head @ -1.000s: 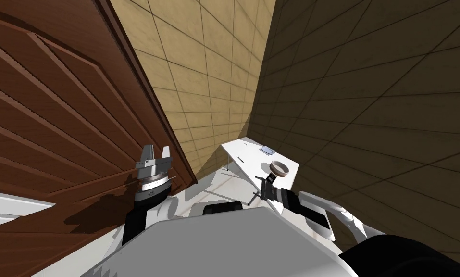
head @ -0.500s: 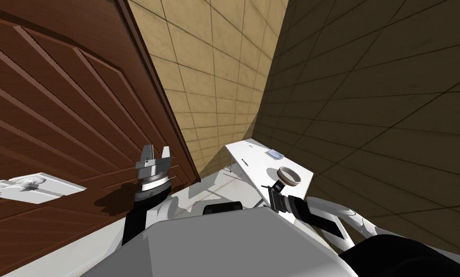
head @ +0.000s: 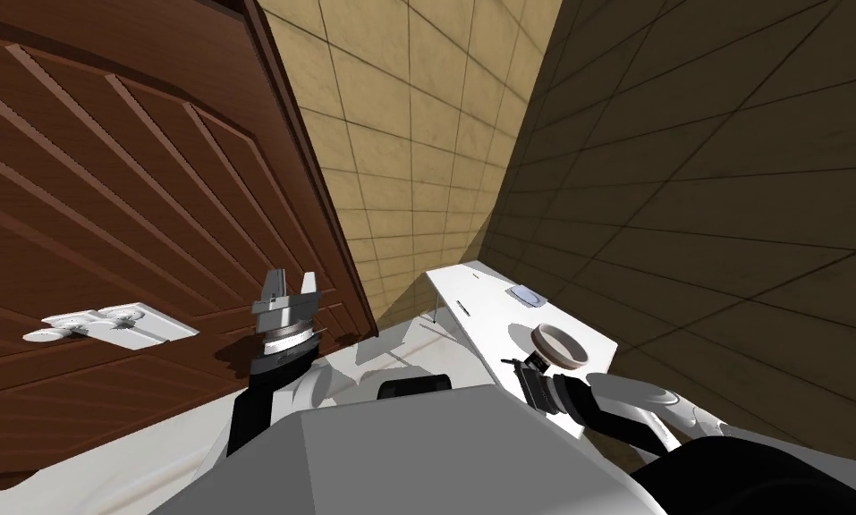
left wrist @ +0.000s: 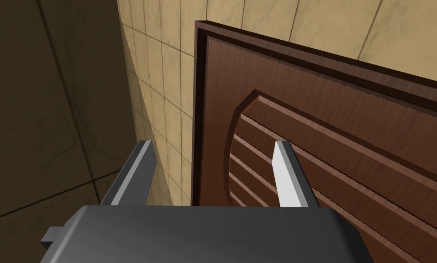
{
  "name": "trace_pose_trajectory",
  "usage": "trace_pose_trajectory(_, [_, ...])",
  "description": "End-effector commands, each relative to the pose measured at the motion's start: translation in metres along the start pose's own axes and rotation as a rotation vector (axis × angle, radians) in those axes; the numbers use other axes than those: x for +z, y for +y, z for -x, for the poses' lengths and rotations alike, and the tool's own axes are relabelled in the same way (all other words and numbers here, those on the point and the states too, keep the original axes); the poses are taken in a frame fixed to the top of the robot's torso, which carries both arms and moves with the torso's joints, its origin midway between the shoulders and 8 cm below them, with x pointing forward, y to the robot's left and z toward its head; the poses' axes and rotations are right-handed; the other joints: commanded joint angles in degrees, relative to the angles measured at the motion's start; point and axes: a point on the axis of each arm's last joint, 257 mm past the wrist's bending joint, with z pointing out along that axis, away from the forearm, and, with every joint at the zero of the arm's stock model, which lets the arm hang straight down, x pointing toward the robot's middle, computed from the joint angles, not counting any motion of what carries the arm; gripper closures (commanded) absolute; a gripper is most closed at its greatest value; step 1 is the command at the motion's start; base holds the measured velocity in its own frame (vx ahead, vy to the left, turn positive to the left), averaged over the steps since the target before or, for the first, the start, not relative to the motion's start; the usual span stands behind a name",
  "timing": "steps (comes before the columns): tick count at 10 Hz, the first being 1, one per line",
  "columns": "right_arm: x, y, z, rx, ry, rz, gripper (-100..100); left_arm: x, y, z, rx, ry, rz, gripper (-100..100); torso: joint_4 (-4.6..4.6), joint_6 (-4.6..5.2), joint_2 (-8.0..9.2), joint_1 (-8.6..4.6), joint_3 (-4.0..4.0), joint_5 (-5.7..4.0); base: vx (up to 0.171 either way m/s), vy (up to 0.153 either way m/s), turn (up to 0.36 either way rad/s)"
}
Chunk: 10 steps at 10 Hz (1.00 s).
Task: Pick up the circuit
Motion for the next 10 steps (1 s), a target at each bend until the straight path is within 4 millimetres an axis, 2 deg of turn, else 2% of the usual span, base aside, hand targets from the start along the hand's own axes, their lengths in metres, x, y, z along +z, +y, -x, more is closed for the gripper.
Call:
trace_pose_trajectory(1, [-0.005, 0.009, -0.003, -0.011, 0.006, 0.014, -100, 0.0, 0.0, 0.0, 0.0, 0.0, 0.0, 0, 0.0, 0.0, 0.0, 0.0, 0.0, 0.0, 0.02, -0.014, -0.027])
trace_pose_trajectory(2, [-0.016, 0.03, -0.028, -0.06, 0.067, 0.069, -100, 0.0, 0.0, 0.0, 0.0, 0.0, 0.0, 0, 0.03, 0.01, 0.11, 0.02, 0.06, 0.0, 0.034, -0.011, 0.203])
trace_pose_trajectory(3, [-0.016, 0.03, -0.028, -0.065, 0.067, 0.07, -100, 0.0, 0.0, 0.0, 0.0, 0.0, 0.0, 0, 0.02, -0.05, 0.08, 0.03, 0.05, 0.01, 0.047, -0.02, 0.126])
trace_pose_trajectory(5, [-0.043, 0.068, -0.072, -0.149, 0.172, 0.177, -100, 0.0, 0.0, 0.0, 0.0, 0.0, 0.0, 0, 0.0, -0.04, -0.02, -0.02, -0.01, -0.01, 0.077, -0.022, 0.213])
trace_pose_trajectory(6, [-0.043, 0.068, -0.072, -0.157, 0.171, 0.177, -100, 0.0, 0.0, 0.0, 0.0, 0.0, 0.0, 0, -0.03, -0.05, -0.14, -0.03, -0.08, -0.01, 0.08, -0.032, 0.133])
trace_pose_trajectory(7, [-0.056, 0.086, -0.09, -0.188, 0.214, 0.226, -100, 0.0, 0.0, 0.0, 0.0, 0.0, 0.0, 0, -0.03, -0.01, -0.12, -0.04, -0.07, -0.01, 0.07, -0.026, 0.17])
trace_pose_trajectory(8, [-0.056, 0.086, -0.09, -0.194, 0.213, 0.227, -100, 0.0, 0.0, 0.0, 0.0, 0.0, 0.0, 0, -0.02, -0.03, -0.09, -0.02, -0.05, 0.0, 0.055, -0.022, 0.098])
trace_pose_trajectory(9, [-0.069, 0.103, -0.105, -0.224, 0.248, 0.272, -100, 0.0, 0.0, 0.0, 0.0, 0.0, 0.0, 0, -0.01, -0.01, -0.04, 0.01, -0.02, -0.01, 0.069, -0.009, 0.177])
trace_pose_trajectory(10, [-0.068, 0.098, -0.105, -0.228, 0.249, 0.265, -100, 0.0, 0.0, 0.0, 0.0, 0.0, 0.0, 0, -0.01, -0.03, -0.07, 0.05, -0.03, 0.01, 0.054, -0.015, 0.071])
